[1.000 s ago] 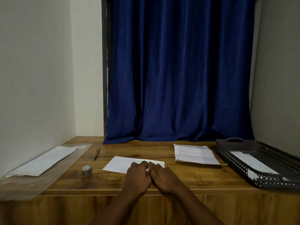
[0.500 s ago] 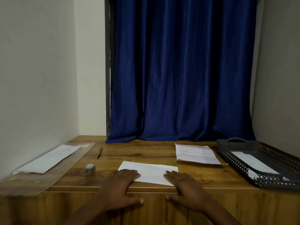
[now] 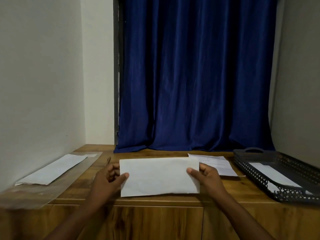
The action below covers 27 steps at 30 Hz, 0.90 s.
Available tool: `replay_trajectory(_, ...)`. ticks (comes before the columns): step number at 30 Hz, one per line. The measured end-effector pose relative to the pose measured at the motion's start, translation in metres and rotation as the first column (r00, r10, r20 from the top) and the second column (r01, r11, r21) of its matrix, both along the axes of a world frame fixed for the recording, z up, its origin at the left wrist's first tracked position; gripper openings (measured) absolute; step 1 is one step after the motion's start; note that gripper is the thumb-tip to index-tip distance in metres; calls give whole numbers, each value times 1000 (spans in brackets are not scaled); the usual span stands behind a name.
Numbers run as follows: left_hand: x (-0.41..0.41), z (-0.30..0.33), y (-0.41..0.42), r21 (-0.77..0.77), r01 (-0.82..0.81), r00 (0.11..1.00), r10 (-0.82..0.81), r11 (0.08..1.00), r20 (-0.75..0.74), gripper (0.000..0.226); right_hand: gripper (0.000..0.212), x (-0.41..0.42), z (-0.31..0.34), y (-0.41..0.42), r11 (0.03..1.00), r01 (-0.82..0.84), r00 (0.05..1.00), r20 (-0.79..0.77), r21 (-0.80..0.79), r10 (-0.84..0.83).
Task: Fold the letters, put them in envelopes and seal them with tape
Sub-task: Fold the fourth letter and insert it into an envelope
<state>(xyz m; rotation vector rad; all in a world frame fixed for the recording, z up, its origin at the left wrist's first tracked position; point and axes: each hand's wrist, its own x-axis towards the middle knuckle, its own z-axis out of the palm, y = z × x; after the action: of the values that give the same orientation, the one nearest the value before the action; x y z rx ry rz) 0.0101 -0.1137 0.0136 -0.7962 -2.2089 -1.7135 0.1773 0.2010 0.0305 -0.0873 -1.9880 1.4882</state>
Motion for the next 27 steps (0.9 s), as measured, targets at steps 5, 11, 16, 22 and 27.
replay_trajectory(5,-17,7,29,-82,-129,984,138,988,115,68,23,-52,-2,1,971,212,971,87,109,-222)
replay_trajectory(11,-9,-24,35,-302,-239,970,213,923,-118,79,79,-80,-48,5,628,316,747,221,711,-627)
replay_trajectory(16,0,-22,34,-275,-269,950,207,923,-235,54,34,-76,-50,8,623,298,789,181,723,-588)
replay_trajectory(22,-37,5,-14,-363,-481,874,405,798,-268,67,25,-73,-50,4,627,315,809,143,713,-570)
replay_trajectory(27,-60,3,-55,-580,-372,901,432,725,-38,91,26,-70,-48,-1,653,299,838,137,696,-529)
